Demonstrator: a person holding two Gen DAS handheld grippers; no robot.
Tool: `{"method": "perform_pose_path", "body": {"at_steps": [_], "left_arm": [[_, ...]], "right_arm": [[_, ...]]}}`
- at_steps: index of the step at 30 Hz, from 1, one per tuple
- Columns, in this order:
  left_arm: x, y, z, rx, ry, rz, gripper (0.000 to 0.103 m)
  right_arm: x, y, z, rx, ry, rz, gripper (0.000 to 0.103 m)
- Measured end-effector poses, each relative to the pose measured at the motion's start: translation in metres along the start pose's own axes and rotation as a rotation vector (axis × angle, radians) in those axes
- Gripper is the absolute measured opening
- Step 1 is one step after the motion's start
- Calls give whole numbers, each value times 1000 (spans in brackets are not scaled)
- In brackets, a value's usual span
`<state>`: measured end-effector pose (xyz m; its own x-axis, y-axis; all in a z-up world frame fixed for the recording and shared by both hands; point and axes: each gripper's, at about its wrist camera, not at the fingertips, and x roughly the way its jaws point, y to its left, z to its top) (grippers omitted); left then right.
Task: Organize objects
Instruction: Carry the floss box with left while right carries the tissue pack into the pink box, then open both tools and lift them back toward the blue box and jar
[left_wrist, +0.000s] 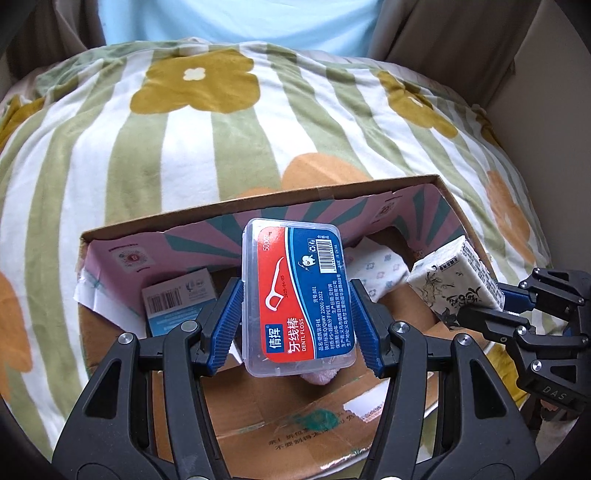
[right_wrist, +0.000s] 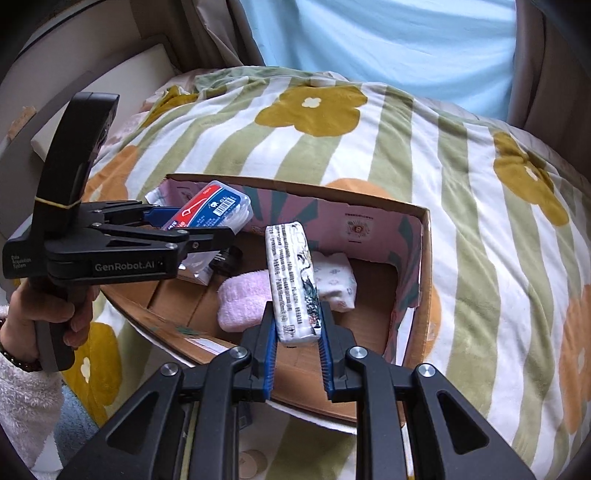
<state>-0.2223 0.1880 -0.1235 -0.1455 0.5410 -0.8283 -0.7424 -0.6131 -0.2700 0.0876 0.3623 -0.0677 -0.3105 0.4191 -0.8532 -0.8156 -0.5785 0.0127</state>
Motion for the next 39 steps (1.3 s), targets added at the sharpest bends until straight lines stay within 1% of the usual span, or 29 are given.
{"method": "perform_pose_path", "body": {"at_steps": [4, 8, 9, 10, 11, 12, 13, 14, 18, 23, 28, 33, 39], "left_arm": [[2, -4, 4, 20, -1, 8, 54], [-6, -9, 9, 38, -23, 1, 54], [-7, -11, 10, 44, -24, 9, 60], [-8, -12, 12, 49, -24, 28, 81], [-10, -12, 13, 49, -28, 41, 95], [-13, -11, 13, 46, -41, 49, 103], [-16, -10, 13, 39, -58, 46, 103], [-19, -7, 13, 30, -58, 41, 103], [-29, 1, 11, 11, -65, 41, 103], [-37, 7, 3, -11, -64, 43, 103], [-49, 5, -13, 17, -79, 77, 103], [-69, 4, -18, 12, -101, 71, 103], [-100, -12, -28, 35, -142, 72, 103]], "right_arm": [[3, -1, -2, 10, 4, 9, 19], [6, 1, 0, 7, 12, 8, 19], [7, 3, 0, -3, 16, -10, 22], [8, 4, 1, -8, 20, -32, 25], [9, 5, 1, -9, 28, -53, 38], [10, 5, 1, -6, 37, -75, 59], [10, 4, 0, 0, 39, -84, 69], [9, 3, -1, 8, 31, -83, 76], [5, -2, -5, 40, 22, -78, 76], [1, 0, -7, 42, 19, -80, 76], [-7, 1, -10, 62, 11, -58, 76], [-22, 7, -12, 52, -7, -63, 76], [-53, 20, -18, 29, -53, -79, 76]]}}
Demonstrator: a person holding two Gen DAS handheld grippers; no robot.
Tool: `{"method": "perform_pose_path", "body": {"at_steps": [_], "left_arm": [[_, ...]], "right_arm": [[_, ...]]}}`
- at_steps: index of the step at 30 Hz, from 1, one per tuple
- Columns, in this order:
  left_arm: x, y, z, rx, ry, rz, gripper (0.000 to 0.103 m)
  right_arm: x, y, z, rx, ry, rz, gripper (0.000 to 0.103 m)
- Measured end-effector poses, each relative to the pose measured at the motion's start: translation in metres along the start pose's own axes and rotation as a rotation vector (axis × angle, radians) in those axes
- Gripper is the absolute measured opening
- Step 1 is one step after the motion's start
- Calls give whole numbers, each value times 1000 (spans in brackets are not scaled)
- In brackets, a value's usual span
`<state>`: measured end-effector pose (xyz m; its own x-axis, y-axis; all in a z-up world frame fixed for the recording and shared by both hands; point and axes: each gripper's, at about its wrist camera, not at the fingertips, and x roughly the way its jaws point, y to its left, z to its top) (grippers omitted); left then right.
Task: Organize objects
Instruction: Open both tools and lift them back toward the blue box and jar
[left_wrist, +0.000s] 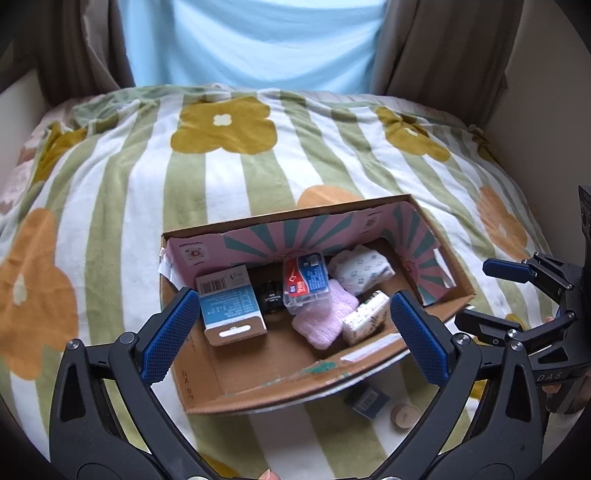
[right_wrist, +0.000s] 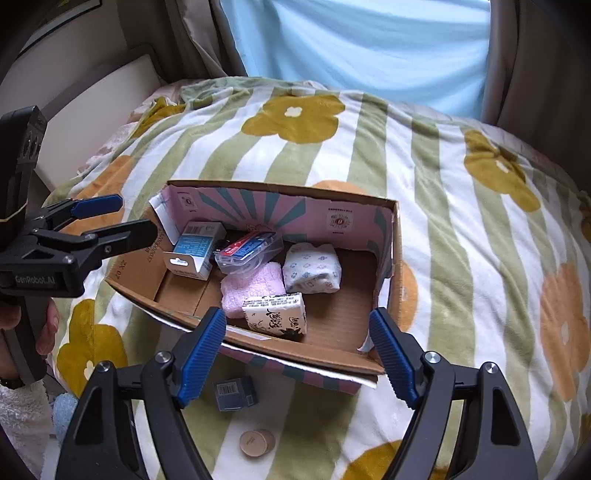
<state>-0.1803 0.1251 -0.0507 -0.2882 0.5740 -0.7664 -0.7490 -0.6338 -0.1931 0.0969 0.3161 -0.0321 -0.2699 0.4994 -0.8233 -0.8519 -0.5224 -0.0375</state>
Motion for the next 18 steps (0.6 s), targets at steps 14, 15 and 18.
{"method": "perform_pose_path", "body": {"at_steps": [14, 15, 18], "left_arm": [[-66, -45, -50, 69, -60, -11, 103], [-67, -46, -57, 77, -56, -11, 103], [-67, -48, -82, 113, -57, 19, 103]], "right_arm": [[-59, 18, -42, -44, -80, 3, 76], [-61, 18, -48, -51, -84, 10, 76], [-65, 17, -65, -72, -102, 34, 76]]}}
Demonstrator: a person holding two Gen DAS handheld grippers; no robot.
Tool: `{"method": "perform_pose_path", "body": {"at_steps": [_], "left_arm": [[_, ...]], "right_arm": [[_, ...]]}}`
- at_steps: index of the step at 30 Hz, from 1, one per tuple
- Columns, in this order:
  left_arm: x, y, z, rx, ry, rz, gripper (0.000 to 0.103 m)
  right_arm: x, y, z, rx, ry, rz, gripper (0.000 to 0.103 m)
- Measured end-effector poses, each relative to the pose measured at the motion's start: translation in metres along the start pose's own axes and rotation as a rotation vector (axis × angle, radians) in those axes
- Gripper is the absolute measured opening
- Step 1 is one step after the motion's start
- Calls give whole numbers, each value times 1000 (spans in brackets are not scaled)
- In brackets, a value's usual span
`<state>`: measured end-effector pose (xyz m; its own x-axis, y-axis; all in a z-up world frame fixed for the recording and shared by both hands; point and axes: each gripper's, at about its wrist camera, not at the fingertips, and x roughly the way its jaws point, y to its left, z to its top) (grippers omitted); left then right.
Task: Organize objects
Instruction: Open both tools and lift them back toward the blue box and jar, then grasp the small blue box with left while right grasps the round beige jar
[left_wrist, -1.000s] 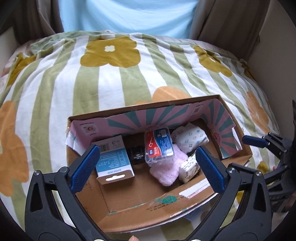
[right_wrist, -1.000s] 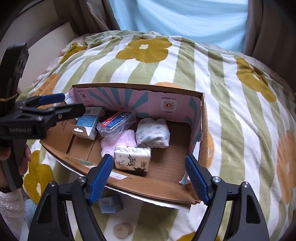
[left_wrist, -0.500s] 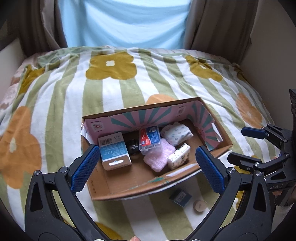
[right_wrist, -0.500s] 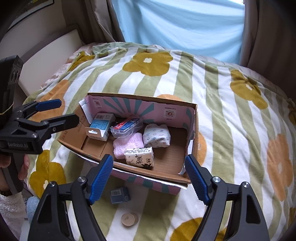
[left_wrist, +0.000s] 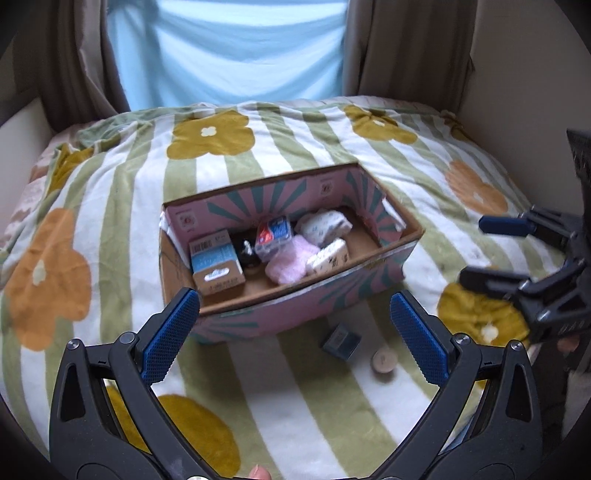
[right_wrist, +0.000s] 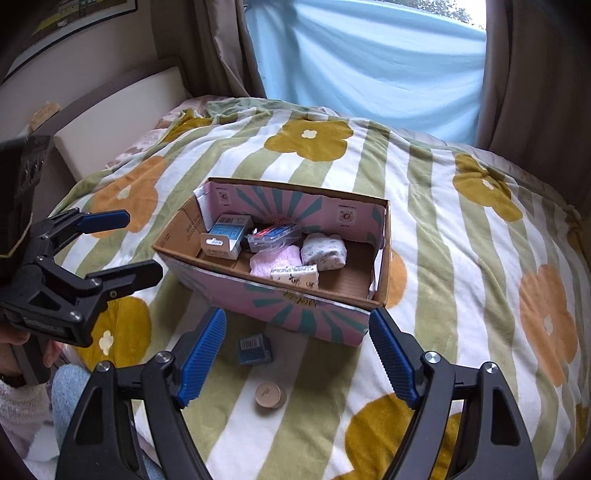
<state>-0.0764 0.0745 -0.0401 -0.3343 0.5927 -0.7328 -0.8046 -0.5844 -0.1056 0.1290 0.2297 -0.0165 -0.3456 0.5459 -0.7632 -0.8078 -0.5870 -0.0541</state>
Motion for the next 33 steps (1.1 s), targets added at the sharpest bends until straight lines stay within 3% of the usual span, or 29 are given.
{"method": "perform_pose_path", "body": {"at_steps": [3, 9, 16, 24, 33], "left_arm": [[4, -2, -19, 31, 18, 13, 103], [18, -10, -54, 100, 59, -65, 103], [61, -27, -90, 180, 130, -121, 103], [111, -37, -104, 223, 151, -133, 102], [145, -37, -104, 206, 163, -154, 93]], "right_arm": [[3, 1, -15, -8, 10, 29, 76], [21, 5, -49, -85, 40, 46, 76], [60, 15, -83, -188, 98, 78, 76], [103, 26, -107, -302, 146, 105, 76], [131, 28, -118, -340, 168, 117, 76]]}}
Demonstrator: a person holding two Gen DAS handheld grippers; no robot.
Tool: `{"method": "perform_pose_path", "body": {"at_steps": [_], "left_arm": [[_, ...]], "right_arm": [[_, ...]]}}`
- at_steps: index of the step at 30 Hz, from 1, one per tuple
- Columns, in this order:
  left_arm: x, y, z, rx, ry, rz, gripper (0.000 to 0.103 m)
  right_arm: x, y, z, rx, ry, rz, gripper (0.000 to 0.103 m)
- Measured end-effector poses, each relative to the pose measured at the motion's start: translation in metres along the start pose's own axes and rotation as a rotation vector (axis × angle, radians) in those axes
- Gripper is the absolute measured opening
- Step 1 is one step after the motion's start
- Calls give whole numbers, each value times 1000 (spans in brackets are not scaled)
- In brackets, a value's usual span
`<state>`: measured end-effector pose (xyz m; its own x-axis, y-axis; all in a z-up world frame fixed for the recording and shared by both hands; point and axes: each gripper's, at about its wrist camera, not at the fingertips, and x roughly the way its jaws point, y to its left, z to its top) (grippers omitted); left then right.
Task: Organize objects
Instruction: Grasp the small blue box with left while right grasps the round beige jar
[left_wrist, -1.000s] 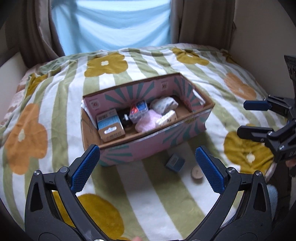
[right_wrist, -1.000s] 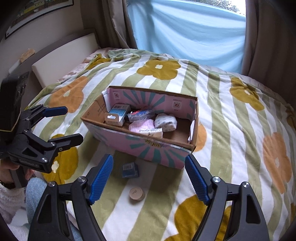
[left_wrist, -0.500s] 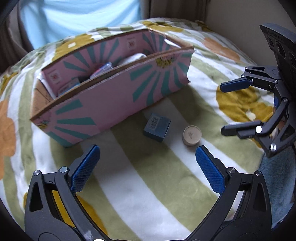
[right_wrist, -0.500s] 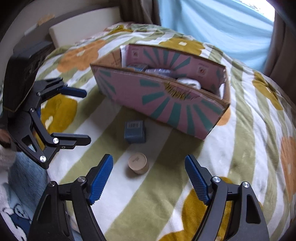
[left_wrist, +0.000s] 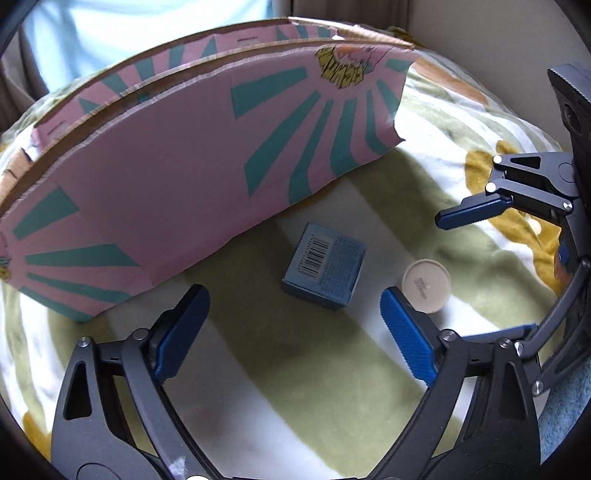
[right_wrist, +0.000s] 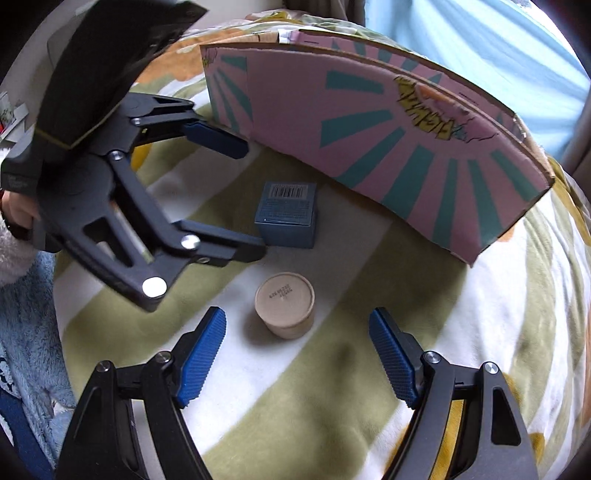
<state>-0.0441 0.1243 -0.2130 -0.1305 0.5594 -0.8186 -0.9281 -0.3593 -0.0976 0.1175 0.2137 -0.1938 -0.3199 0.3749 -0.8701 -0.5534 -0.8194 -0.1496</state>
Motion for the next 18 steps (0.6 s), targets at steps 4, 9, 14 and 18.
{"method": "perform_pose_path", "body": {"at_steps": [4, 9, 14, 18], "left_arm": [[7, 0, 2, -9, -11, -22, 92], [13, -2, 5, 9, -6, -19, 82], [17, 0, 5, 13, -5, -18, 71], [19, 2, 6, 8, -3, -26, 65]], "right_arm": [[7, 2, 1, -6, -6, -16, 76], [15, 4, 1, -6, -7, -4, 60], [19, 5, -1, -7, -6, 6, 50], [19, 5, -1, -6, -13, 17, 34]]}}
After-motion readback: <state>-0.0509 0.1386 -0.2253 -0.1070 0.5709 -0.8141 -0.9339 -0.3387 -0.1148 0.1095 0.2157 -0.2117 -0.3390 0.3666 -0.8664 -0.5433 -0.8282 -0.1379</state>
